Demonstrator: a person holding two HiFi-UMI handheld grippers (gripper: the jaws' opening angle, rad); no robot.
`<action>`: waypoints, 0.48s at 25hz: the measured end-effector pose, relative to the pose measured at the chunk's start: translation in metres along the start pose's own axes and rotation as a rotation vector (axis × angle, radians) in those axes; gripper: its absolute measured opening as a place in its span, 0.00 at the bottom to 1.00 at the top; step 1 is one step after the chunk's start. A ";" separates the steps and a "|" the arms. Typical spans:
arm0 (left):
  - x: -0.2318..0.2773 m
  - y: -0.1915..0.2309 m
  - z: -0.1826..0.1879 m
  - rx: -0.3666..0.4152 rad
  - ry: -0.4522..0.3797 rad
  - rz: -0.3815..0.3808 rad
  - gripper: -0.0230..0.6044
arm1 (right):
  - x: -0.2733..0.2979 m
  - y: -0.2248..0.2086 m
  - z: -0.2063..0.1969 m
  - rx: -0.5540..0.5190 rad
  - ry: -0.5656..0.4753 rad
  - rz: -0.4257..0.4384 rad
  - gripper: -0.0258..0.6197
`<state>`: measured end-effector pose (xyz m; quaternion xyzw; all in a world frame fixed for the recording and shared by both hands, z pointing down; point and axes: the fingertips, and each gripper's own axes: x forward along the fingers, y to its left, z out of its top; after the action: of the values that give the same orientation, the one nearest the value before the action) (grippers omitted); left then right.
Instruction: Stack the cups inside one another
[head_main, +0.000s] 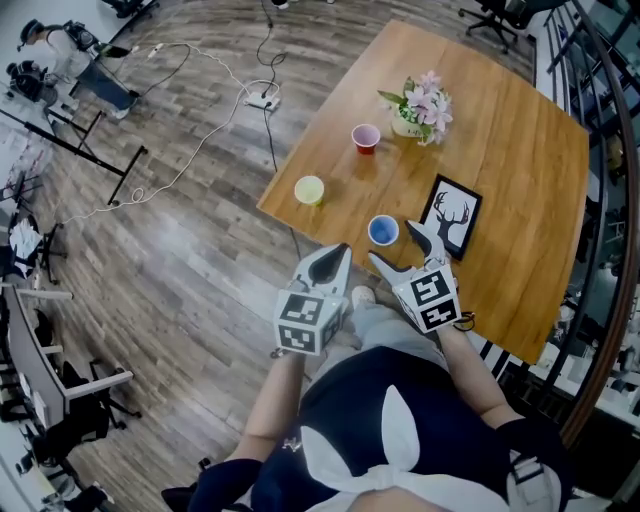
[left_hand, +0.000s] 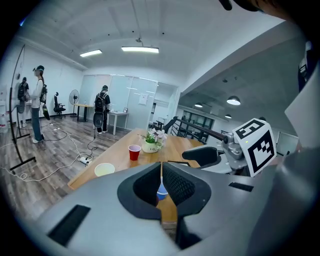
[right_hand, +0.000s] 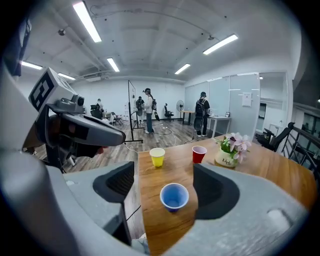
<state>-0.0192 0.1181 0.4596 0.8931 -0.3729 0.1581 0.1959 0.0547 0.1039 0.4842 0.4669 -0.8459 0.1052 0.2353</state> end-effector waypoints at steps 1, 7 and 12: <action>0.004 0.002 0.000 0.000 0.006 -0.001 0.08 | 0.004 -0.002 -0.004 0.004 0.014 0.005 0.61; 0.030 0.017 -0.001 -0.009 0.028 0.006 0.08 | 0.030 -0.017 -0.019 0.012 0.068 0.040 0.61; 0.051 0.028 -0.005 -0.013 0.053 0.014 0.08 | 0.050 -0.020 -0.036 0.024 0.143 0.126 0.61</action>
<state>-0.0059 0.0720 0.4919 0.8846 -0.3751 0.1805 0.2103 0.0596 0.0701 0.5396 0.4068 -0.8533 0.1631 0.2825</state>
